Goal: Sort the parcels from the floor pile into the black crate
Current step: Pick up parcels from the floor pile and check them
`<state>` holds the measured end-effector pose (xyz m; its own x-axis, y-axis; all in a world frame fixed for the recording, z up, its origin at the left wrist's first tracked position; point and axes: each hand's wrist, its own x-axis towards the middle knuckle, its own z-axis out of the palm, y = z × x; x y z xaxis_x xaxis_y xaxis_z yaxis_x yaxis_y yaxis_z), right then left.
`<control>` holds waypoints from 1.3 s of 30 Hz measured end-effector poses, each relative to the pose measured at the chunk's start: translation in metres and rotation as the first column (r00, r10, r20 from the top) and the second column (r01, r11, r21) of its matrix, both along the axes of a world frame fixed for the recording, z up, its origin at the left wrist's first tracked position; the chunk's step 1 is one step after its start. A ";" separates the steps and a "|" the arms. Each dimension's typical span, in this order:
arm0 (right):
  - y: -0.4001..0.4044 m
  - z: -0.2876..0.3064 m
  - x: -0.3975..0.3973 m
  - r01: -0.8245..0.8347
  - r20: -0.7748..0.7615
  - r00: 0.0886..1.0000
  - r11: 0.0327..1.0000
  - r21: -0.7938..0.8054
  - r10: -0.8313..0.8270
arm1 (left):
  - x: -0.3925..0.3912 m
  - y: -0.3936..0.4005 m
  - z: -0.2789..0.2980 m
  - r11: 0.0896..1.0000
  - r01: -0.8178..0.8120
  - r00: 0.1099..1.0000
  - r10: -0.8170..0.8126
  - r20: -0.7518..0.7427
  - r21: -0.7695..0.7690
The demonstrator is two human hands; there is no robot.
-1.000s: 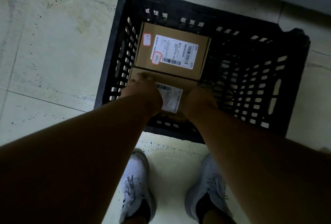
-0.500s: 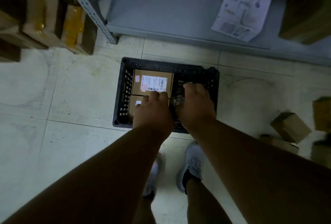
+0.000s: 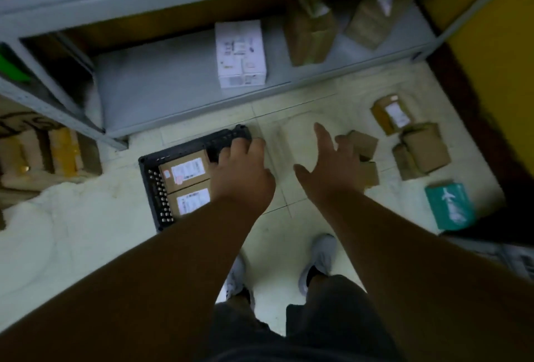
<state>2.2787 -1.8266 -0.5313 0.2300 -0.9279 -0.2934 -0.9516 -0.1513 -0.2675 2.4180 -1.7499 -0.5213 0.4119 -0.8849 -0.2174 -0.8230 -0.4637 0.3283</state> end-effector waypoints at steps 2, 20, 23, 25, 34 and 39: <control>-0.008 -0.002 -0.038 0.082 0.005 0.997 0.996 -0.042 -0.081 | -0.030 -0.017 0.000 0.997 0.072 0.997 -0.072 0.010 -0.019; -0.164 0.020 -0.423 0.477 -0.008 0.878 0.877 -0.061 -0.478 | -0.411 -0.223 0.004 0.869 0.493 0.870 -0.493 -0.022 0.041; -0.176 0.009 -0.437 0.500 0.001 0.866 0.865 -0.036 -0.500 | -0.429 -0.243 -0.004 0.857 0.514 0.858 -0.513 -0.028 0.051; -0.186 -0.008 -0.444 0.512 -0.002 0.859 0.858 -0.029 -0.512 | -0.438 -0.262 -0.018 0.843 0.534 0.845 -0.534 -0.018 0.065; -0.282 -0.069 -0.460 0.600 0.031 0.797 0.796 0.072 -0.603 | -0.453 -0.372 -0.083 0.800 0.586 0.810 -0.579 -0.089 0.133; -0.336 -0.088 -0.453 0.642 0.087 0.758 0.763 0.072 -0.646 | -0.446 -0.430 -0.104 0.782 0.616 0.787 -0.608 -0.102 0.098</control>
<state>1.8258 -2.1629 -0.6189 -0.3884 -0.8570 -0.3386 -0.7881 0.4994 -0.3599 1.9722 -2.1798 -0.6254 -0.2252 -0.9116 -0.3438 -0.9270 0.0920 0.3635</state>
